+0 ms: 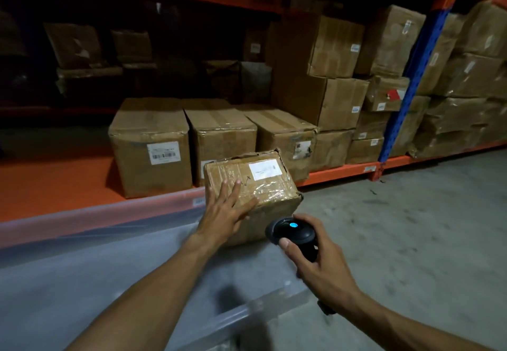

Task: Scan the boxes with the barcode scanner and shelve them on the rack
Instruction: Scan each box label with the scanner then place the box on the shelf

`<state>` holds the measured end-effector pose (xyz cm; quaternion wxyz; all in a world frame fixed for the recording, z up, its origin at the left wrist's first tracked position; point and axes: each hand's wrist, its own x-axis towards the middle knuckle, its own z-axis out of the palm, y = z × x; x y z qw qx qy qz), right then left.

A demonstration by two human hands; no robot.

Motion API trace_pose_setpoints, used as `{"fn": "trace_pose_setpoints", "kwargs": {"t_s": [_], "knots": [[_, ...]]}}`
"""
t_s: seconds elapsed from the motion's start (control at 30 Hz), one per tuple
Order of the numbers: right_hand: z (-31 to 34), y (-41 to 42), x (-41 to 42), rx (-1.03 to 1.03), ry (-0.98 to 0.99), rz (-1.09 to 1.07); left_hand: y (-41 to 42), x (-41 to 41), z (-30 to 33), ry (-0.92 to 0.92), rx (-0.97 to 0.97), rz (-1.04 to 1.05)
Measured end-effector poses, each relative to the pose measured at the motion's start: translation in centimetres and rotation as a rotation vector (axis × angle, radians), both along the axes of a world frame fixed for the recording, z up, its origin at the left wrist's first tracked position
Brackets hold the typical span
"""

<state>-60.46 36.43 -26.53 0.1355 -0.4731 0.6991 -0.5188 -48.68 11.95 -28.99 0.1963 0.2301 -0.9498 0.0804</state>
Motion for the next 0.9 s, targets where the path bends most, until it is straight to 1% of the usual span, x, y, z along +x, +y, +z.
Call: {"fn": "trace_pose_setpoints", "kwargs": {"t_s": [0.1,0.23,0.33,0.4,0.57,0.67,0.77,0.9], "knots": [[-0.6,-2.1,0.2,-0.001,-0.012,0.003,-0.4,-0.2,-0.5,-0.05,-0.06,-0.005],[-2.0,-4.6,0.4,0.027,-0.022,0.017,-1.7,-1.1,-0.7,-0.05,-0.165,0.007],[-3.4,-6.5,-0.4,0.149,-0.028,0.058,-3.8,-1.9,-0.5,-0.029,-0.193,0.03],[-3.7,-7.6,-1.0,0.247,-0.026,0.098,-5.1,-2.2,0.1,-0.061,-0.19,0.067],[-4.5,-11.6,-2.7,0.342,-0.047,0.139,-7.9,-3.2,0.9,-0.131,-0.261,0.155],[-6.5,-14.6,-3.3,0.351,-0.091,0.114,-8.6,-3.7,0.8,-0.117,-0.282,0.209],[-9.5,-17.0,-3.4,0.343,-0.15,0.036,-9.5,-3.6,0.8,-0.107,-0.265,0.237],[-13.8,-19.0,-3.3,0.468,-0.022,-0.07,-10.8,-3.4,0.5,-0.046,-0.237,0.254]]}}
